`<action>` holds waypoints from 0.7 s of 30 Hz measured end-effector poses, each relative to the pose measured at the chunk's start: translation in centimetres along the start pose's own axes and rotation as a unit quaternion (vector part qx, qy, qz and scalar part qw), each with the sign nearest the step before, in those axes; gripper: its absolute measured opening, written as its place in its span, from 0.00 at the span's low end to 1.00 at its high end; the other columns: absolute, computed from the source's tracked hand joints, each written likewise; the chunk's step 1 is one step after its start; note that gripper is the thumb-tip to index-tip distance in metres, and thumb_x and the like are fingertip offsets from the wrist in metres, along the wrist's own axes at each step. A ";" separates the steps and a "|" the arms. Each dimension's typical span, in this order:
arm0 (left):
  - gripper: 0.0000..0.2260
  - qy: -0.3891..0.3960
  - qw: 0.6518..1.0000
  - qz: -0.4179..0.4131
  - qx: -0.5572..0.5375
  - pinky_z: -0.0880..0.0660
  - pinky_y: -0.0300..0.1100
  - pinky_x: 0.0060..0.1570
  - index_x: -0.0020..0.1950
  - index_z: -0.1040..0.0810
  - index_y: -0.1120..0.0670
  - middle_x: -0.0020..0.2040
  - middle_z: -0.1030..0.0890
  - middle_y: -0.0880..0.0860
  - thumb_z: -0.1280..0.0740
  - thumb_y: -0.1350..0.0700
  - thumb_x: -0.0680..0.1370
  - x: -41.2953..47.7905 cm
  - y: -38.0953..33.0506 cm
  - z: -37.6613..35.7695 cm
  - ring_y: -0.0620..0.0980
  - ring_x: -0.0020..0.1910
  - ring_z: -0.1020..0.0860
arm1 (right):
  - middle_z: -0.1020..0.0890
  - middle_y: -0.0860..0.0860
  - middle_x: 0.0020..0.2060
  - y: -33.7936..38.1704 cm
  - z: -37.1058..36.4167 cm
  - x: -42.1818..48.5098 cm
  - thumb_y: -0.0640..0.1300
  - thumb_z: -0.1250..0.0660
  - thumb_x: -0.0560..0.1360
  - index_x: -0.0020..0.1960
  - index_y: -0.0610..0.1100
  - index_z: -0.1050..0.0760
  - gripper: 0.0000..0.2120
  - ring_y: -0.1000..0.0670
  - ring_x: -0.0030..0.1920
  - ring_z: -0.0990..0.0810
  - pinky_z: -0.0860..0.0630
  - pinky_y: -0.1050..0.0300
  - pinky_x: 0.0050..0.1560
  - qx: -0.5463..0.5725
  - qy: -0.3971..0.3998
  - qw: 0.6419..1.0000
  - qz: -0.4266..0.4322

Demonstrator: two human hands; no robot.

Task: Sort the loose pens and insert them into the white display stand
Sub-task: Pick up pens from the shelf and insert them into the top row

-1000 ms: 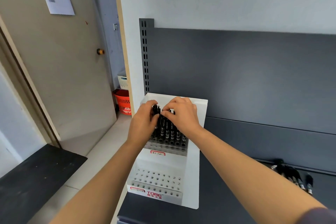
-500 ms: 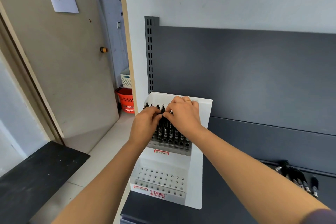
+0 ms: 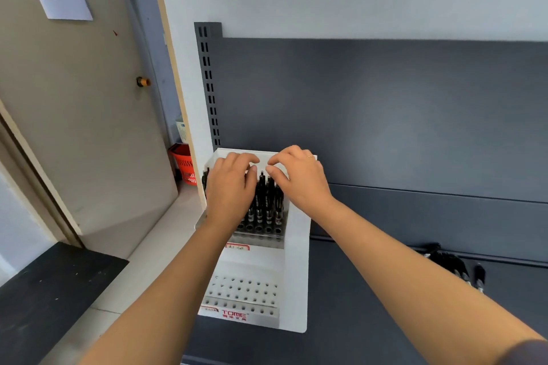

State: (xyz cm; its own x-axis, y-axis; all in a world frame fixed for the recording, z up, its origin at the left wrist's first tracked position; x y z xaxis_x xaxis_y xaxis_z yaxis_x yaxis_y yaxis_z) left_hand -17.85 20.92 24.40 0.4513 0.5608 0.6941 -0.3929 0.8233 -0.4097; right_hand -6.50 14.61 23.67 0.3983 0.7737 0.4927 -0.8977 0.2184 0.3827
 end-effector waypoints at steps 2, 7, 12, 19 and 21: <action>0.07 0.022 0.999 -0.042 0.008 0.33 0.45 0.44 0.52 0.21 0.53 0.49 0.20 0.51 0.38 0.58 0.77 0.2 -3.2 -1.6 0.54 0.48 0.26 | 0.25 0.52 0.58 -2.4 1.3 -0.8 0.52 0.41 0.79 0.58 0.49 0.23 0.13 0.48 0.59 0.29 0.31 0.52 0.57 -0.008 -0.004 1.000 -0.016; 0.07 0.064 0.992 -0.106 0.002 0.32 0.45 0.46 0.53 0.21 0.52 0.48 0.20 0.49 0.37 0.58 0.77 -0.2 -10.5 -6.6 0.53 0.49 0.25 | 0.24 0.51 0.57 -9.8 4.6 -3.6 0.51 0.40 0.80 0.58 0.48 0.23 0.12 0.48 0.58 0.28 0.26 0.53 0.54 -0.032 0.009 0.998 -0.046; 0.08 0.121 0.986 -0.116 -0.026 0.32 0.46 0.47 0.55 0.22 0.51 0.47 0.20 0.48 0.37 0.57 0.77 -1.3 -17.0 -13.0 0.53 0.48 0.26 | 0.23 0.50 0.54 -18.0 8.1 -6.9 0.49 0.39 0.79 0.58 0.48 0.23 0.11 0.47 0.56 0.27 0.26 0.51 0.52 -0.024 0.043 0.995 -0.086; 0.10 0.188 0.974 -0.119 -0.041 0.33 0.43 0.49 0.57 0.23 0.50 0.48 0.21 0.47 0.38 0.55 0.78 -4.6 -24.1 -20.6 0.50 0.50 0.27 | 0.21 0.51 0.50 -27.6 11.5 -11.2 0.48 0.38 0.79 0.57 0.49 0.23 0.10 0.49 0.51 0.23 0.24 0.50 0.51 -0.012 0.077 0.988 -0.130; 0.10 0.212 0.970 -0.109 -0.038 0.32 0.44 0.50 0.58 0.24 0.50 0.48 0.21 0.46 0.39 0.55 0.78 -5.7 -25.3 -22.6 0.49 0.50 0.27 | 0.21 0.51 0.50 -29.9 11.6 -12.4 0.48 0.38 0.78 0.57 0.49 0.23 0.10 0.50 0.50 0.23 0.24 0.50 0.51 -0.005 0.096 0.985 -0.143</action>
State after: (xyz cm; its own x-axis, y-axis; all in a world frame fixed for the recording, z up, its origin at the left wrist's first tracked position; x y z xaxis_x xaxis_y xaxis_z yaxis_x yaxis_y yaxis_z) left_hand 7.66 -1.08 17.42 0.8125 0.3453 0.4697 -0.1986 0.9215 -0.3339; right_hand 17.61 -8.43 15.23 0.5925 0.7778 0.2097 -0.7567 0.4480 0.4762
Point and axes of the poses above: each hand's wrist, its own x-axis towards the middle knuckle, its own z-axis out of the back of the hand, y = z × x, the point moved 10 cm from there along x, towards the middle knuckle
